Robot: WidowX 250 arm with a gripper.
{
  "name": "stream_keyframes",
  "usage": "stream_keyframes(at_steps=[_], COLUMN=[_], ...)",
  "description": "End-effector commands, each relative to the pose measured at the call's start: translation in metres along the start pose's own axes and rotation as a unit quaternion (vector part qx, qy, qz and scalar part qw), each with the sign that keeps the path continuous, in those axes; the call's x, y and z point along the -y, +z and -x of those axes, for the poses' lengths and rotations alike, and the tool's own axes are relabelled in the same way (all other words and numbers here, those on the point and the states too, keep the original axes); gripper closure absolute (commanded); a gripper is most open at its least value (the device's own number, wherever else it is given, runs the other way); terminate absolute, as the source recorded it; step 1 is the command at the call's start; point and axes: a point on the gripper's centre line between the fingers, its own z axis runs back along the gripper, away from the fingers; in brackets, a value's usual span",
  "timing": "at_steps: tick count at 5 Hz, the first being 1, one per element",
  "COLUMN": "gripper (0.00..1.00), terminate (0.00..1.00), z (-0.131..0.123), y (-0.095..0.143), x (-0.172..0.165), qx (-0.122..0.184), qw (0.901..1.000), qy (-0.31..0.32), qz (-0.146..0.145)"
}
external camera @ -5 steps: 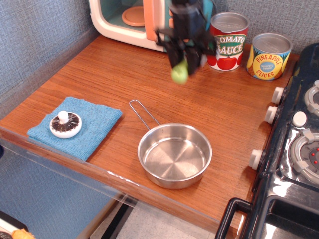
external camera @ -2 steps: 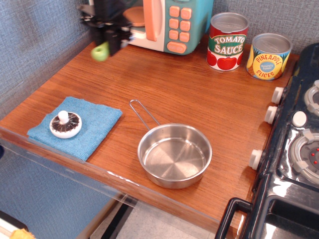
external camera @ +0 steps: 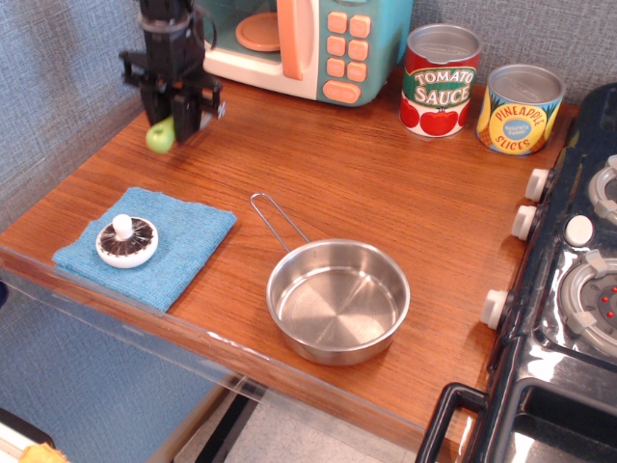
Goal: Place the green spatula in front of the microwave.
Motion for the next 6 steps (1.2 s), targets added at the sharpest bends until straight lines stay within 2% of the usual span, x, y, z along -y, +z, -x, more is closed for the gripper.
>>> stream_keyframes(at_steps=[1, 2, 3, 4, 5, 6], gripper=[1.00, 0.00, 0.00, 0.00, 0.00, 0.00], terminate=[0.00, 0.00, 0.00, 0.00, 0.00, 0.00], z=[-0.001, -0.001, -0.005, -0.004, 0.004, 0.010], y=[-0.001, 0.002, 0.028, 0.075, 0.110, 0.106], x=[-0.017, -0.017, -0.013, -0.008, 0.001, 0.011], qx=[0.002, 0.015, 0.060, 0.111, 0.126, 0.102], qw=[0.9999, 0.9990, 0.9964, 0.9923, 0.9912, 0.9937], qy=[-0.014, -0.042, -0.057, -0.053, -0.034, -0.041], qz=[-0.003, 0.006, 0.015, 0.018, 0.025, 0.022])
